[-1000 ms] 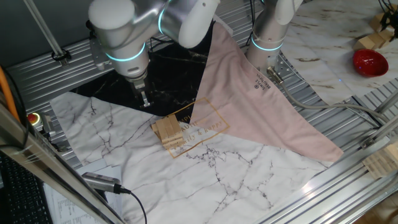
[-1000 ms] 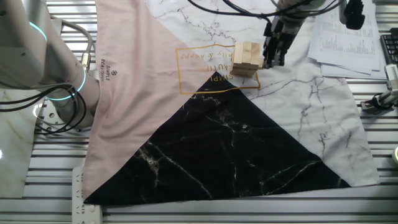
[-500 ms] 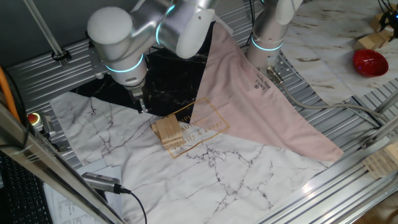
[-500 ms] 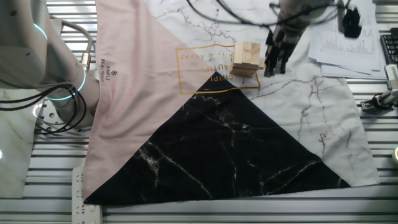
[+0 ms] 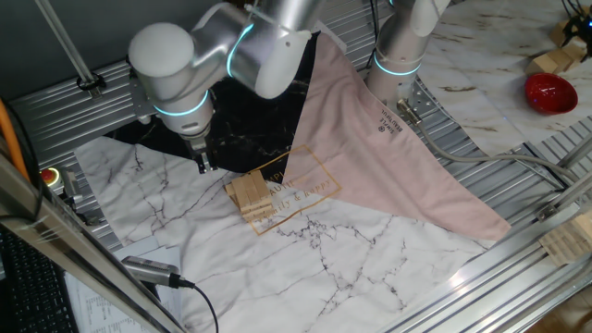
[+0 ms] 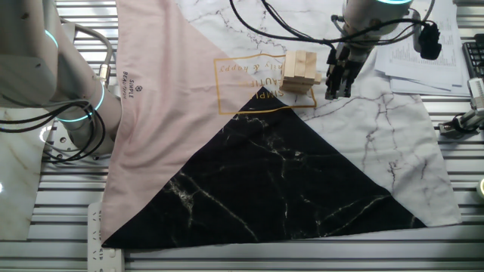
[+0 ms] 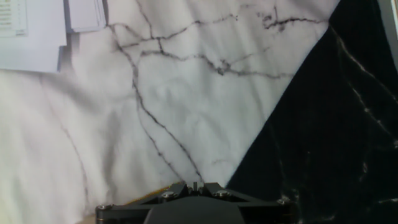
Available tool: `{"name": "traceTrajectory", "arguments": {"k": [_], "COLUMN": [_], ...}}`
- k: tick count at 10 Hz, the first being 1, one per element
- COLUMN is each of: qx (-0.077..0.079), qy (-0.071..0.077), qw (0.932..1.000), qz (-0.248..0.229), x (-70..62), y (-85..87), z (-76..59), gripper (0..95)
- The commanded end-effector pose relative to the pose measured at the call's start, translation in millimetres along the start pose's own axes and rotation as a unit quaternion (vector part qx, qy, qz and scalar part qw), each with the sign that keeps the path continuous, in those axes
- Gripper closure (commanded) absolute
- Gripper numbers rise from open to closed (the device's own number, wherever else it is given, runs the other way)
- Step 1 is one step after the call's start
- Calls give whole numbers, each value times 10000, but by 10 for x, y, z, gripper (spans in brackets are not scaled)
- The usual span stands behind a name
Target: Play Jenga
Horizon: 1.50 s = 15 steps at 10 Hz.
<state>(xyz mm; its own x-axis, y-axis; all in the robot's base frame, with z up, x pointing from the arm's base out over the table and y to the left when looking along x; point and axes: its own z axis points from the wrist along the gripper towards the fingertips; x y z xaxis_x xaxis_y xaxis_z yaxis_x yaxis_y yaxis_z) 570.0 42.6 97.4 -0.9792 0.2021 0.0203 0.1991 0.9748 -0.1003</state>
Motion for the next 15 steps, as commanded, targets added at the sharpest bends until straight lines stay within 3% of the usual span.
{"name": "traceTrajectory", "arguments": {"k": [1,3,4,9,10,15], "qx": [-58,-352,-412,-475,-473,-487], "qy": [-22,160,187,254,289,319], "qw": [10000,9989,9986,9983,9982,9980], "qz": [18,266,262,203,237,250], "x": [-35,-121,-135,-104,-128,-227], "y": [23,66,75,195,317,522], "z": [-27,-89,-100,-179,-214,-216], "gripper": [950,950,950,950,950,950]}}
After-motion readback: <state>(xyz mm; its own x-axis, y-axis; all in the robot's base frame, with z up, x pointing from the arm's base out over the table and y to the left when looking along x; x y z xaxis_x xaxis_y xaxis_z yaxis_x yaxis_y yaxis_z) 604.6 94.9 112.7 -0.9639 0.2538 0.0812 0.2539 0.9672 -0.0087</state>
